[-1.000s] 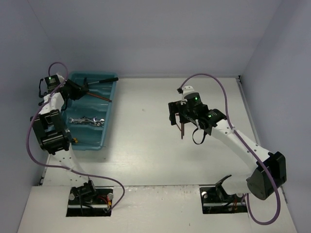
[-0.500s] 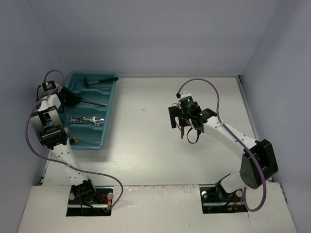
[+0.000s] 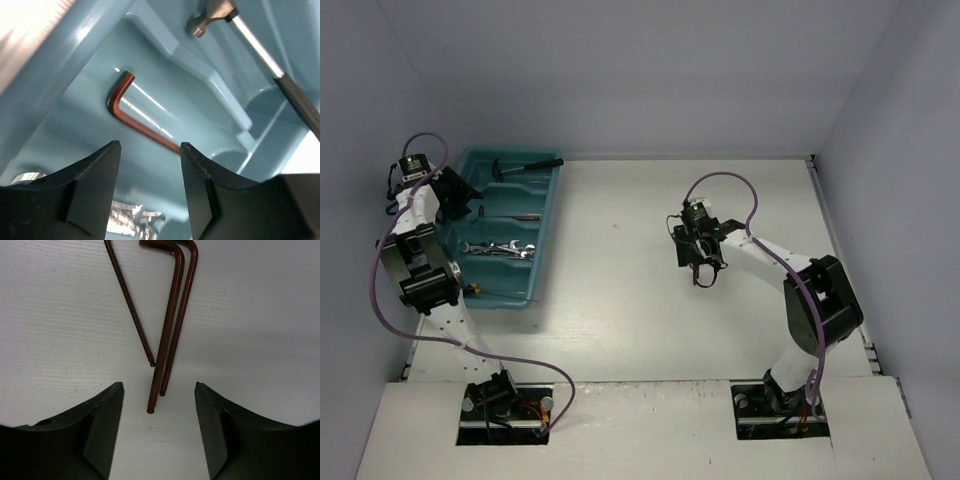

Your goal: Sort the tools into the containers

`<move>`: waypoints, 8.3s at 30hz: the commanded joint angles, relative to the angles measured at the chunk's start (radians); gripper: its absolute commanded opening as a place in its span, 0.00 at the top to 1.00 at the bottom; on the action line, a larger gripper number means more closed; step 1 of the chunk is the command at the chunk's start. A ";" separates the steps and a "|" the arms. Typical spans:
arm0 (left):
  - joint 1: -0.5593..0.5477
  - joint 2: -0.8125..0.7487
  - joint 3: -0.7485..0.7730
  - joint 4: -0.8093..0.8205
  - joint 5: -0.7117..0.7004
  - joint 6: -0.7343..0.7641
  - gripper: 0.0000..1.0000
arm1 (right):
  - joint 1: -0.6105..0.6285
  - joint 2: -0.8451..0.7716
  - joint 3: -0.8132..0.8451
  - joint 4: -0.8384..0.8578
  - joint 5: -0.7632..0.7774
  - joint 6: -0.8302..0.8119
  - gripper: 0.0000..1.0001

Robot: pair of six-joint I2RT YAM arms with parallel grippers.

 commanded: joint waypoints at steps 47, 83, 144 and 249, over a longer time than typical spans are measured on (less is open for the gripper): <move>-0.797 -0.688 -0.309 0.047 0.244 -0.071 0.50 | 0.036 -0.291 0.069 0.047 -0.237 -0.131 1.00; -0.977 -0.488 -0.237 0.284 0.218 -0.255 0.92 | 0.144 -0.360 0.154 0.097 -0.370 -0.203 1.00; -0.004 -0.253 -0.016 -0.095 0.005 0.025 0.53 | -0.087 0.090 0.105 0.053 0.033 0.067 0.51; 0.022 -0.084 -0.036 0.184 0.296 -0.173 0.81 | -0.015 -0.225 0.058 0.069 -0.117 -0.124 0.26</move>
